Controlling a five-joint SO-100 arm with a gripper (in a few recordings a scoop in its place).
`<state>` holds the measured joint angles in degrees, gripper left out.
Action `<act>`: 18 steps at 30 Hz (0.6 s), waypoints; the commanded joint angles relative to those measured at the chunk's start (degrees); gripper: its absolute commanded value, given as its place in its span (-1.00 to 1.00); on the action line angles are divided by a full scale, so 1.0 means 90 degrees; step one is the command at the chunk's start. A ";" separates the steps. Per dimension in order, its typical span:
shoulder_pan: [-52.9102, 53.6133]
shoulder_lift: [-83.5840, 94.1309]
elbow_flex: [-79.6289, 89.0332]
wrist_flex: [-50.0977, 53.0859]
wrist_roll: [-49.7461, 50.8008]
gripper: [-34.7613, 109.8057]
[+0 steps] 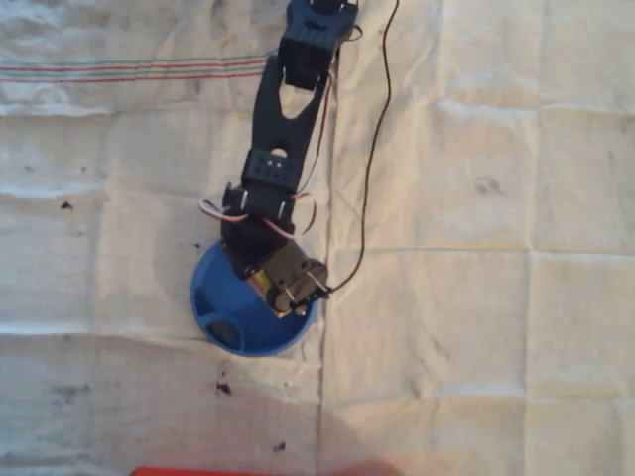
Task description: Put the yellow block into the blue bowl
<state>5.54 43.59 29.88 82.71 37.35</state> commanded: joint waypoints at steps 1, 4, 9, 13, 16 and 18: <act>0.0020 0.0176 -0.0547 -0.0381 -0.0010 -0.50; 0.0020 0.0176 -0.0547 -0.0400 -0.0010 -0.45; -0.0049 0.0352 -0.0547 -0.0391 -0.0010 -0.22; -0.0049 0.0498 -0.0498 -0.0381 0.0000 -0.03; -0.0049 0.0693 -0.0469 -0.0225 0.0000 -0.01; -0.0059 0.0879 -0.0537 0.0107 0.0000 -0.06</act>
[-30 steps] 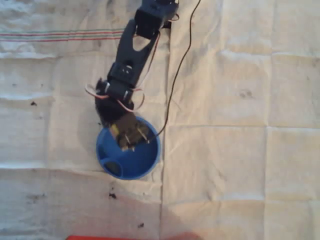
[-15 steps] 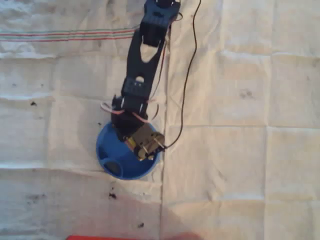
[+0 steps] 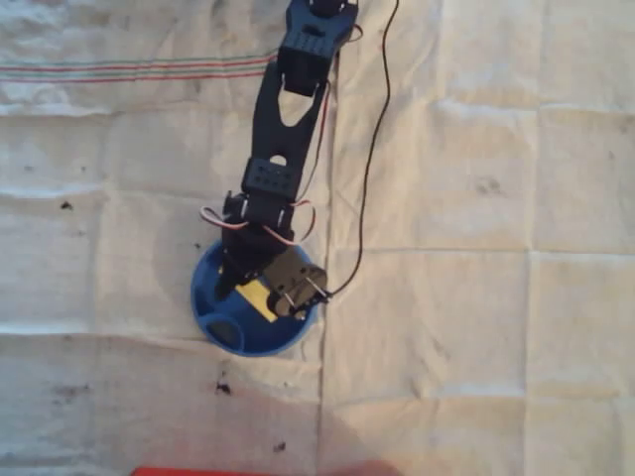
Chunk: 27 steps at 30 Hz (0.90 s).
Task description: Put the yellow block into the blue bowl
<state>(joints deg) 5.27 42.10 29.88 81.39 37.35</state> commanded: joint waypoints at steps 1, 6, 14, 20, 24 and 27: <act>-0.0078 0.1162 -0.0537 0.0459 0.0000 -0.10; -0.0508 0.1855 -0.0508 0.1689 0.0000 -0.45; -0.1074 0.2666 -0.0459 0.2627 -0.0010 -0.51; -0.1709 0.3535 -0.0449 0.2607 -0.0010 -0.52; -0.2109 0.4170 -0.0449 0.2607 0.0049 -0.52; -0.2480 0.4609 -0.0439 0.2607 0.0059 -0.52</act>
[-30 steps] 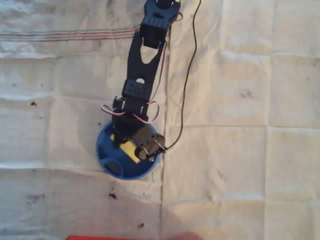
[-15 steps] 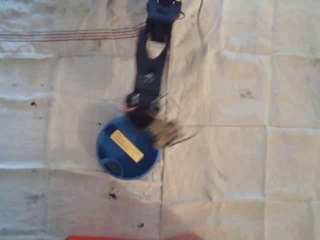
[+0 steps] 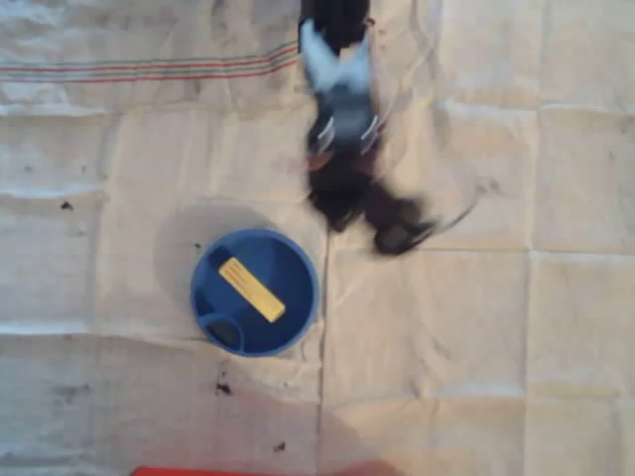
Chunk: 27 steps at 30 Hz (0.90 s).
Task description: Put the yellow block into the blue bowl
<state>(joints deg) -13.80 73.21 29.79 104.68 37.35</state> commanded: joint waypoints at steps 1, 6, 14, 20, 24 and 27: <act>-0.0469 0.1289 -0.0430 0.0020 0.0059 -0.52; -0.0850 0.1797 -0.0420 0.0020 0.0068 -0.52; -0.1074 0.3037 0.0176 0.0059 -0.0010 -0.52; -0.1074 0.4385 0.2432 -0.0059 -0.0039 -0.52; -0.1074 0.5459 0.4082 -0.1035 -0.0049 -0.52; -0.1084 0.6328 0.5430 -0.2197 -0.0049 -0.52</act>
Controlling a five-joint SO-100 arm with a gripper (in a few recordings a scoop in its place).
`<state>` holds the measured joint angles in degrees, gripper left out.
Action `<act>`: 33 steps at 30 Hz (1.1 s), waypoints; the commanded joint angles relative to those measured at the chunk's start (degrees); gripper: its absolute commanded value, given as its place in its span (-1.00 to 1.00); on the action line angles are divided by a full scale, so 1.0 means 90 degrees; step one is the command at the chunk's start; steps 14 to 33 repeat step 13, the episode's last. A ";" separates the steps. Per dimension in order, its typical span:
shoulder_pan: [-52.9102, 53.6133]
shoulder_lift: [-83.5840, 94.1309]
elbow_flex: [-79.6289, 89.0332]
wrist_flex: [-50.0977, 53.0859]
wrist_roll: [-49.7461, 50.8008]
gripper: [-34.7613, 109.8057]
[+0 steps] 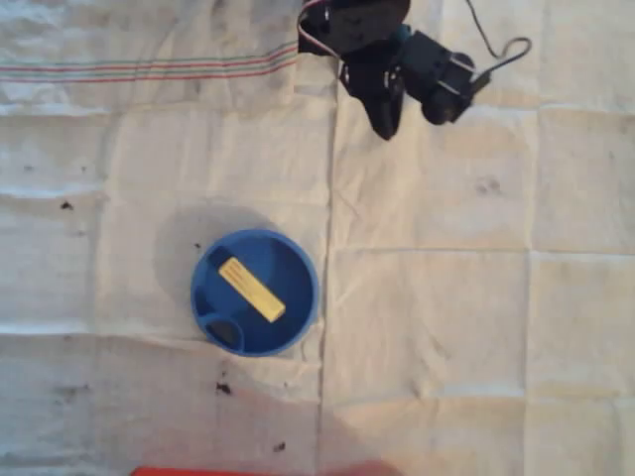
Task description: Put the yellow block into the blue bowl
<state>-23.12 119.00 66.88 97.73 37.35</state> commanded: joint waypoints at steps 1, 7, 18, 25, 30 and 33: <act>-0.0049 0.1514 0.1787 -0.1748 -0.0049 -0.52; -0.0059 0.3389 0.4658 -0.3350 -0.0371 -0.52; -0.0059 0.4873 0.6943 -0.4707 -0.1191 -0.52; -0.0059 0.4873 0.6943 -0.4707 -0.1191 -0.52; -0.0059 0.4873 0.6943 -0.4707 -0.1191 -0.52; -0.0059 0.4873 0.6943 -0.4707 -0.1191 -0.52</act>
